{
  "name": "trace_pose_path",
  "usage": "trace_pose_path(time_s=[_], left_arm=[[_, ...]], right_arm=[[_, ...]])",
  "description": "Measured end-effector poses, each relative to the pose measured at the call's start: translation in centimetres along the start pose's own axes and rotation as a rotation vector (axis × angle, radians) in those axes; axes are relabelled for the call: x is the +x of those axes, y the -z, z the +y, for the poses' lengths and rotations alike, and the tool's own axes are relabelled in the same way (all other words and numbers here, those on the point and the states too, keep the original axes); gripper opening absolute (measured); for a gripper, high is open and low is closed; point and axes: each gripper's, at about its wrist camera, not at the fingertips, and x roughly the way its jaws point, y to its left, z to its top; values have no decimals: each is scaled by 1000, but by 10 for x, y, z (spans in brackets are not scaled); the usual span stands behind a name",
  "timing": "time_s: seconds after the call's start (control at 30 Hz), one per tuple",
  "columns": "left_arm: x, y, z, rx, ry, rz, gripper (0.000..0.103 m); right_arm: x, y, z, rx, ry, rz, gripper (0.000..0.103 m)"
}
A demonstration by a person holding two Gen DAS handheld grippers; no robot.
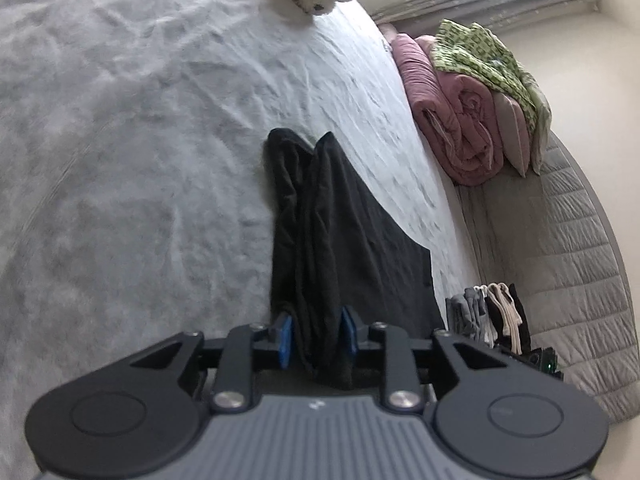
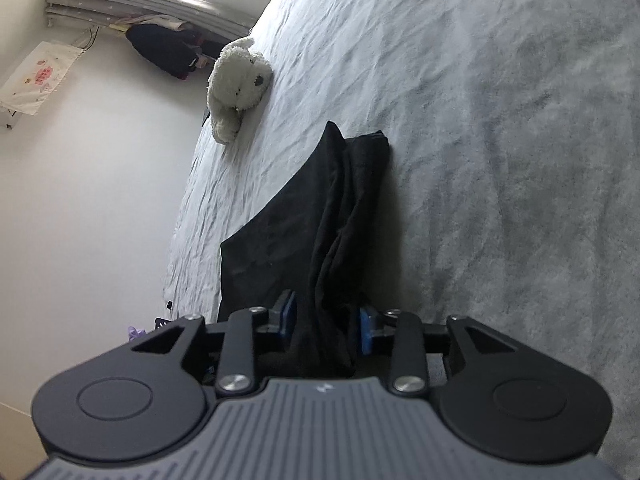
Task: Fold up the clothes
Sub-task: 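Lift the black shirt up off the bed with both grippers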
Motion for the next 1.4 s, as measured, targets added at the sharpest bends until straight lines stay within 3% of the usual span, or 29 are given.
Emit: trace_pose_path(time_s=[0.43,1.4], left_arm=[[24,-22,7,-15,61,-1,28],[51,-52,2,42,71,-32,29]], right_arm=[[8,-5,-7,8,-24,-16,38],[20,-26,-4,-88,-14,-118,38]])
